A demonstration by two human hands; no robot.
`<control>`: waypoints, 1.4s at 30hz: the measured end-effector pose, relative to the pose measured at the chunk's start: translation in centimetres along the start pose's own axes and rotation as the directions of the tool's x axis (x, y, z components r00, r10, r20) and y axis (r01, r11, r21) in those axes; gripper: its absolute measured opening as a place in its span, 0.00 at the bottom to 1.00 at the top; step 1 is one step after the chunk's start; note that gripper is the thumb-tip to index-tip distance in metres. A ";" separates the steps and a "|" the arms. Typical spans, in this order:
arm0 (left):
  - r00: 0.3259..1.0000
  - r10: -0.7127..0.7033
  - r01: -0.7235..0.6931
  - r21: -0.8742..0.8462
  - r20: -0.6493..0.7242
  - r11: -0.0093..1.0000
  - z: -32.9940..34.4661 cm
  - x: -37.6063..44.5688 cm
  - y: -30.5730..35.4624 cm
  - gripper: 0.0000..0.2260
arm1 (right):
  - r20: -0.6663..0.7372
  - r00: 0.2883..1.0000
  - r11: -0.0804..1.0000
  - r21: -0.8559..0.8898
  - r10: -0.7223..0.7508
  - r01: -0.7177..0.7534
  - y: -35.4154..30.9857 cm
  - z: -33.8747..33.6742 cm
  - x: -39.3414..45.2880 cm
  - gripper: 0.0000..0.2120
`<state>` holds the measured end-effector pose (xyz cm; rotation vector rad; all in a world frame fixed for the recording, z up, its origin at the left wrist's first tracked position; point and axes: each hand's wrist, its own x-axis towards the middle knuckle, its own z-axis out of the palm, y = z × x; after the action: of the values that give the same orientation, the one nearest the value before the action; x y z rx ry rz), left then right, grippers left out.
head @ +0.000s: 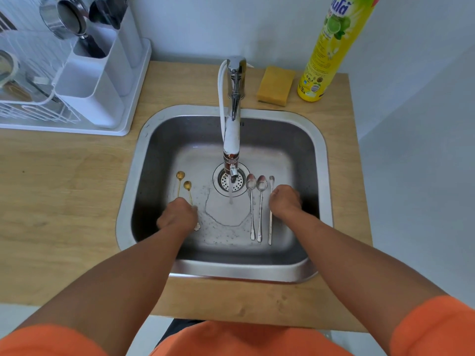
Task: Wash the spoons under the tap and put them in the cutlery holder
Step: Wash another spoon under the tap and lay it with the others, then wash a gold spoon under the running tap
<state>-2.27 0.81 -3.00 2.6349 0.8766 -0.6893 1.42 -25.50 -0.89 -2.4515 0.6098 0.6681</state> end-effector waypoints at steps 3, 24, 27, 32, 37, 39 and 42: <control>0.998 -0.011 0.011 0.011 0.064 1.000 -0.2 -0.3 0.4 0.13 | 0.006 1.000 1.000 -0.023 0.013 -0.013 -0.4 0.1 0.6 0.06; 0.970 0.150 -0.079 -0.335 0.191 0.939 -0.8 -5.0 4.5 0.16 | 0.075 0.990 0.979 -0.158 -0.117 0.128 0.0 0.4 -0.4 0.07; 0.960 0.205 -0.129 -0.350 0.191 0.928 -1.0 -6.0 5.0 0.18 | 0.017 0.988 0.969 -0.195 -0.152 0.153 -0.6 0.4 -1.1 0.10; 0.950 0.248 -0.179 -0.319 0.190 0.931 -0.8 -7.7 5.6 0.19 | 0.206 0.944 0.954 0.213 -0.256 0.213 -2.5 0.9 -2.3 0.11; 0.940 0.269 -0.204 -0.286 0.208 0.936 -0.5 -8.6 5.7 0.16 | 0.328 0.896 0.908 0.386 -0.299 0.162 -3.4 1.6 -3.1 0.11; 0.941 0.280 -0.224 -0.269 0.193 0.937 -0.4 -8.7 5.6 0.16 | 0.321 0.902 0.904 0.402 -0.289 0.147 -3.2 1.8 -3.4 0.10; 0.930 0.307 -0.246 -0.279 0.202 0.928 0.0 -8.4 5.2 0.20 | 0.324 0.902 0.892 0.433 -0.285 0.127 -2.8 1.8 -3.7 0.08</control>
<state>-4.87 -7.32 1.96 2.3246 0.4700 -0.7500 -0.53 -21.30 0.86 -1.8977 0.2829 0.8103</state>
